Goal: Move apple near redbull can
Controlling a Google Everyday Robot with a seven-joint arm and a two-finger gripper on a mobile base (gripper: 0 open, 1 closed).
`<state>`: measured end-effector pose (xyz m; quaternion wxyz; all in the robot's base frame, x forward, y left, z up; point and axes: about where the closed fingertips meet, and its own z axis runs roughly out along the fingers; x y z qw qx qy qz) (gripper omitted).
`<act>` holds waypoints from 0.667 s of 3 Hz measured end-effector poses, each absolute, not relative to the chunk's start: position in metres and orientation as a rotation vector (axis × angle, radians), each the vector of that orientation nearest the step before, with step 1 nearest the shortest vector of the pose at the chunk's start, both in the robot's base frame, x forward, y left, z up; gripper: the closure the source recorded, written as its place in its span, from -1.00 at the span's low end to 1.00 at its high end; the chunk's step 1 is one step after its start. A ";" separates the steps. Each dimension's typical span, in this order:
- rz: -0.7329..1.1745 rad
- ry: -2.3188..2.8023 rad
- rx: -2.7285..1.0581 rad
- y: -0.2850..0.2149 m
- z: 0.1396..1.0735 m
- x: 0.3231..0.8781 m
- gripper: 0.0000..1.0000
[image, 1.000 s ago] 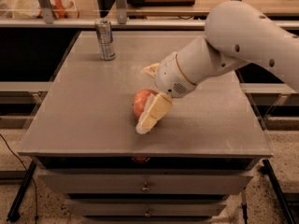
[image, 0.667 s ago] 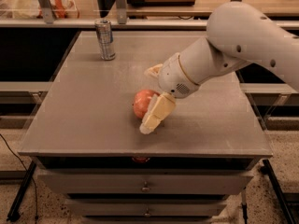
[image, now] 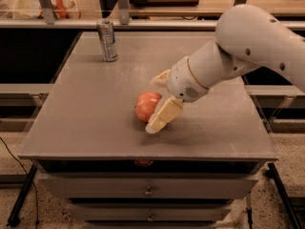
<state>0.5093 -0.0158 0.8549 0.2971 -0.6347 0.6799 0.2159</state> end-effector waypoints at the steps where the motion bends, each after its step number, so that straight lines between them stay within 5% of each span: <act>1: 0.566 1.816 -1.686 -0.022 0.854 0.510 -0.16; 2: 0.559 1.818 -1.690 -0.023 0.856 0.511 0.28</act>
Offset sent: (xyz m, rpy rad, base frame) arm 0.0060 -0.0125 0.0025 -0.0187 -0.0013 -0.0129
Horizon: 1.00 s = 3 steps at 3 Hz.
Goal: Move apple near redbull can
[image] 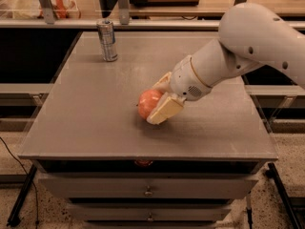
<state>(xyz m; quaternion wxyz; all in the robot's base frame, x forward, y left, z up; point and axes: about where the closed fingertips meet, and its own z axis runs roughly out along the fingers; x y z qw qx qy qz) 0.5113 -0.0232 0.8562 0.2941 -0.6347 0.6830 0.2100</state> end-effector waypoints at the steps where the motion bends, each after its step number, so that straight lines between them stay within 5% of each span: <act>1: 0.537 1.814 -1.692 -0.025 0.866 0.516 0.78; 2: 0.480 1.786 -1.682 -0.030 0.894 0.529 1.00; 3: 0.480 1.787 -1.684 -0.030 0.894 0.528 1.00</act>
Offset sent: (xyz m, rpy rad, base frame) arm 0.0344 -0.0173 0.0657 -0.0182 -0.1227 -0.0336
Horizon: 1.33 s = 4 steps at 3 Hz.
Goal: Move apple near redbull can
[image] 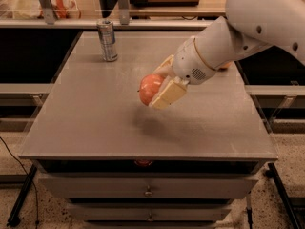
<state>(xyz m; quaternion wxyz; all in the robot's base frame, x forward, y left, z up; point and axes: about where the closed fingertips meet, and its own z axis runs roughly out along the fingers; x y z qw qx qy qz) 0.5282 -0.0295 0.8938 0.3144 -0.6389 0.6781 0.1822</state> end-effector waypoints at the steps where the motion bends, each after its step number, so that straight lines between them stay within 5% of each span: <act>1: 0.458 1.764 -1.691 -0.020 0.896 0.547 1.00; 4: 0.435 1.781 -1.556 0.015 0.889 0.652 1.00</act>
Offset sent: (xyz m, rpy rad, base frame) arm 0.1014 0.0338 0.0006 0.0133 -0.0580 -0.0656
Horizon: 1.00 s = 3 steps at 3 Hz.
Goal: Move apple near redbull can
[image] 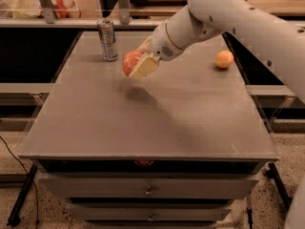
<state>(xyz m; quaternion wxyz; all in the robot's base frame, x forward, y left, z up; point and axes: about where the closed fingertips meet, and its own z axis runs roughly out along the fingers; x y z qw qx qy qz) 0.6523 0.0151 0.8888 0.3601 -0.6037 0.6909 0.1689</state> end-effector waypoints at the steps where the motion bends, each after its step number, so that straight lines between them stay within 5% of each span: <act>1: 0.438 1.769 -1.502 0.020 0.888 0.688 1.00; 3: 0.438 1.752 -1.405 0.027 0.889 0.741 1.00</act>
Offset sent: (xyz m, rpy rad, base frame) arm 0.1047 0.0053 0.0045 0.1242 -0.0680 -0.1107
